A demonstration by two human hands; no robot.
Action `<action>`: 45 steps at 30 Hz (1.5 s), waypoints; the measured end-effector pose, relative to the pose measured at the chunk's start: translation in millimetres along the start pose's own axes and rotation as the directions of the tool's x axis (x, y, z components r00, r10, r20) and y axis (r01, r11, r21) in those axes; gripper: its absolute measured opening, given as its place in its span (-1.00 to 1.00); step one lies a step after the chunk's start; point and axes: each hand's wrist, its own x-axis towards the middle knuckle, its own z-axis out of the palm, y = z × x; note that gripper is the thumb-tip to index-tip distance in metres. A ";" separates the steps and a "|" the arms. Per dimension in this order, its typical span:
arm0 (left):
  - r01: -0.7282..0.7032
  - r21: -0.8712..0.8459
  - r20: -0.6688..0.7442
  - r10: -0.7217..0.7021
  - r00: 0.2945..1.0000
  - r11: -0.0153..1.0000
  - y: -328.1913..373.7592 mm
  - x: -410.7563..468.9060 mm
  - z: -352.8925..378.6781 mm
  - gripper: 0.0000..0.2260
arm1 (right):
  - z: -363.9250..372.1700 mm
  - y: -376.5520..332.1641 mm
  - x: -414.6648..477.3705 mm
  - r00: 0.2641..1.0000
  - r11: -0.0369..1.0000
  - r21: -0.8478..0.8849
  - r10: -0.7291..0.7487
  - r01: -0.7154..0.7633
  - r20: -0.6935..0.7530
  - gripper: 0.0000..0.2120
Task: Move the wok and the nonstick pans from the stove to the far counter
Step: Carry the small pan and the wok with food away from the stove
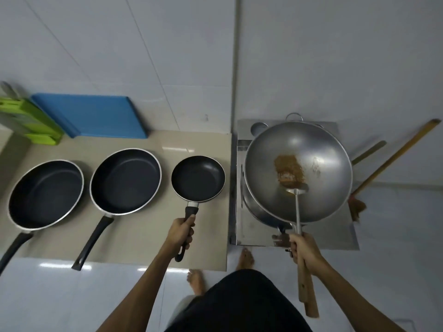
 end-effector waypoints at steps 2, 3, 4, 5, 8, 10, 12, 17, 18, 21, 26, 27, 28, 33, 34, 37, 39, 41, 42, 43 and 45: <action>-0.020 -0.011 -0.008 0.020 1.000 1.000 -3.4 -6.9 -14.5 -0.71 | 4.7 -0.7 -10.4 1.000 0.999 -0.035 -0.024 0.024 0.018 -0.69; -0.031 -0.013 -0.012 0.031 0.999 0.999 -6.0 -10.4 -22.9 -0.71 | 9.2 -1.0 -16.9 0.999 0.998 -0.044 -0.034 0.035 0.028 -0.69; -0.043 -0.018 -0.018 0.043 0.999 0.999 -9.1 -13.7 -32.3 -0.72 | 15.5 -1.5 -24.2 0.998 0.997 -0.052 -0.046 0.048 0.038 -0.69; -0.055 -0.028 -0.024 0.055 0.998 0.998 -12.7 -16.8 -42.6 -0.72 | 23.6 -2.0 -31.5 0.997 0.996 -0.066 -0.060 0.063 0.048 -0.69; -0.103 -0.068 -0.045 0.100 0.994 0.992 -29.2 -29.4 -79.8 -0.72 | 56.0 -1.7 -56.3 0.991 0.989 -0.098 -0.104 0.112 0.081 -0.70; -0.157 -0.081 -0.066 0.152 0.986 0.984 -46.1 -44.5 -112.4 -0.73 | 84.4 0.0 -75.2 0.986 0.983 -0.119 -0.128 0.141 0.106 -0.72; -0.216 -0.103 -0.095 0.207 0.974 0.971 -67.7 -63.7 -155.8 -0.73 | 118.4 3.0 -96.2 0.982 0.975 -0.150 -0.147 0.164 0.122 -0.73; -0.300 -0.121 -0.225 0.268 0.937 0.946 -125.3 -110.0 -288.4 -0.71 | 222.6 -5.6 -152.3 0.959 0.948 -0.198 -0.213 0.250 0.188 -0.77; -0.300 -0.124 -0.255 0.262 0.931 0.946 -137.8 -119.4 -312.8 -0.70 | 245.1 -8.4 -163.6 0.953 0.940 -0.220 -0.217 0.262 0.210 -0.75; -0.287 -0.145 -0.349 0.222 0.910 0.947 -173.7 -142.9 -376.4 -0.69 | 311.1 -11.1 -194.0 0.933 0.928 -0.255 -0.190 0.272 0.305 -0.69; -0.270 -0.251 -0.484 0.121 0.867 0.930 -213.2 -156.7 -451.1 -0.68 | 405.9 -16.8 -235.5 0.888 0.896 -0.319 -0.152 0.309 0.433 -0.69; -0.275 -0.272 -0.504 0.107 0.857 0.922 -218.1 -158.0 -463.1 -0.68 | 422.7 -18.5 -243.3 0.879 0.887 -0.332 -0.149 0.322 0.452 -0.69; -0.281 -0.289 -0.520 0.096 0.849 0.915 -222.0 -159.0 -472.9 -0.68 | 436.9 -19.9 -251.3 0.870 0.876 -0.346 -0.148 0.335 0.470 -0.71; -0.292 -0.330 -0.555 0.066 0.830 0.898 -233.7 -159.1 -537.1 -0.68 | 515.2 -30.1 -285.4 0.843 0.810 -0.426 -0.147 0.402 0.517 -0.75; -0.288 -0.332 -0.558 0.059 0.828 0.898 -235.2 -158.4 -551.5 -0.68 | 531.4 -32.4 -291.3 0.839 0.794 -0.444 -0.145 0.415 0.524 -0.75; -0.274 -0.329 -0.565 0.044 0.824 0.904 -239.1 -158.8 -598.2 -0.68 | 582.9 -35.5 -305.2 0.833 0.746 -0.506 -0.119 0.434 0.540 -0.77; -0.259 -0.340 -0.575 0.018 0.818 0.904 -242.7 -160.1 -630.2 -0.69 | 620.0 -40.3 -312.7 0.829 0.717 -0.542 -0.089 0.438 0.552 -0.79; -0.250 -0.367 -0.595 -0.020 0.803 0.896 -247.6 -162.6 -662.7 -0.69 | 661.2 -47.2 -322.6 0.820 0.697 -0.560 -0.070 0.448 0.569 -0.81; -0.249 -0.383 -0.608 -0.039 0.793 0.890 -250.6 -163.8 -678.4 -0.70 | 682.6 -50.0 -328.1 0.813 0.695 -0.562 -0.057 0.449 0.579 -0.80; -0.254 -0.396 -0.623 -0.055 0.781 0.883 -253.3 -164.6 -694.1 -0.70 | 704.4 -53.2 -334.1 0.803 0.694 -0.558 -0.047 0.454 0.594 -0.80; -0.255 -0.434 -0.647 -0.102 0.756 0.864 -263.1 -164.3 -722.7 -0.70 | 748.0 -57.5 -349.6 0.785 0.674 -0.567 -0.033 0.474 0.618 -0.80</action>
